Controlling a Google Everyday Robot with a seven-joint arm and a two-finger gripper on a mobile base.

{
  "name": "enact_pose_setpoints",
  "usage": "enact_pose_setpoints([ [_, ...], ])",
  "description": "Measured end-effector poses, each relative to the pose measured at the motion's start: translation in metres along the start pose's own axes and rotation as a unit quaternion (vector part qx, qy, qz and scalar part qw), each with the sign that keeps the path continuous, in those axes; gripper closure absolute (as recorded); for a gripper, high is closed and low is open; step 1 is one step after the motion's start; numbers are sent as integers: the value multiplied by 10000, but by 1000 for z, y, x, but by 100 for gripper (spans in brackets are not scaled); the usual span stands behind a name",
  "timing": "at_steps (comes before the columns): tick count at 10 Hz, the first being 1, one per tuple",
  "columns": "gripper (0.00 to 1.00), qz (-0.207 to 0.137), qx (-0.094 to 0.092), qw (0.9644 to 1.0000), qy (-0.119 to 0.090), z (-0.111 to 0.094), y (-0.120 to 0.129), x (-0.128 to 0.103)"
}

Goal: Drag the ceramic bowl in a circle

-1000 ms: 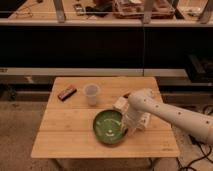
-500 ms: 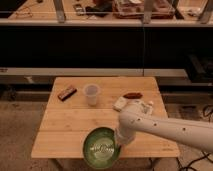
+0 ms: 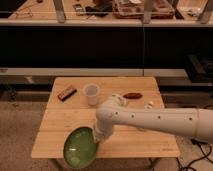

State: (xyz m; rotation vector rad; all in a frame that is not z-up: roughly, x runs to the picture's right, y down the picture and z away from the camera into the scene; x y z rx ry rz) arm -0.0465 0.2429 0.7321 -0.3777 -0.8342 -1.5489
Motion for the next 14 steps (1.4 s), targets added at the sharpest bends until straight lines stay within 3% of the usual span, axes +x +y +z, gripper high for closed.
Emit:
enact_pose_setpoints([
  [3,100,414,135,9990,-132,14,5,55],
  [5,100,907,160,9954,-246,17,37,91],
  [7,100,1362,93,9901,-327,17,78,106],
  [9,100,1783,46,9830,-429,16,120,105],
  [11,100,1897,0,9806,-500,14,141,89],
  [14,100,1630,-135,9852,-506,8,150,51],
])
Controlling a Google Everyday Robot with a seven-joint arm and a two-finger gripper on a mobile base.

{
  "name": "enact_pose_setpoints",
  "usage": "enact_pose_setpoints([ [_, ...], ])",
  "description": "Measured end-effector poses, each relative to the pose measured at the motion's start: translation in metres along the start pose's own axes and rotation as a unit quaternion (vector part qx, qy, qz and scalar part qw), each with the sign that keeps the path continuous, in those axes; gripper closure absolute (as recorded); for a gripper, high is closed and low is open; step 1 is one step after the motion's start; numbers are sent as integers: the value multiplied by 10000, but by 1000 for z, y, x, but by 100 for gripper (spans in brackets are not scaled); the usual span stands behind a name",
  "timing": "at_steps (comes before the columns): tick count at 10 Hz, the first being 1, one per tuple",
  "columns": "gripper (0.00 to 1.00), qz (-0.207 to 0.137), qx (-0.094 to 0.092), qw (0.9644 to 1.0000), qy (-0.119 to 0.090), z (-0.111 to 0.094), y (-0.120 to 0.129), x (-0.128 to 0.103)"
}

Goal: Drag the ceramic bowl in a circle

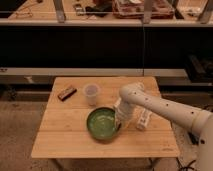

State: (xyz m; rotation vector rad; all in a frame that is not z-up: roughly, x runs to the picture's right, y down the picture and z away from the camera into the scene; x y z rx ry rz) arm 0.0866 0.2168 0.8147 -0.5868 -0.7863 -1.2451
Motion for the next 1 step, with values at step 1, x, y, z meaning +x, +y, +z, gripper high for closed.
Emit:
enact_pose_setpoints([
  [1,100,-41,-21,10000,-17,0,2,-6],
])
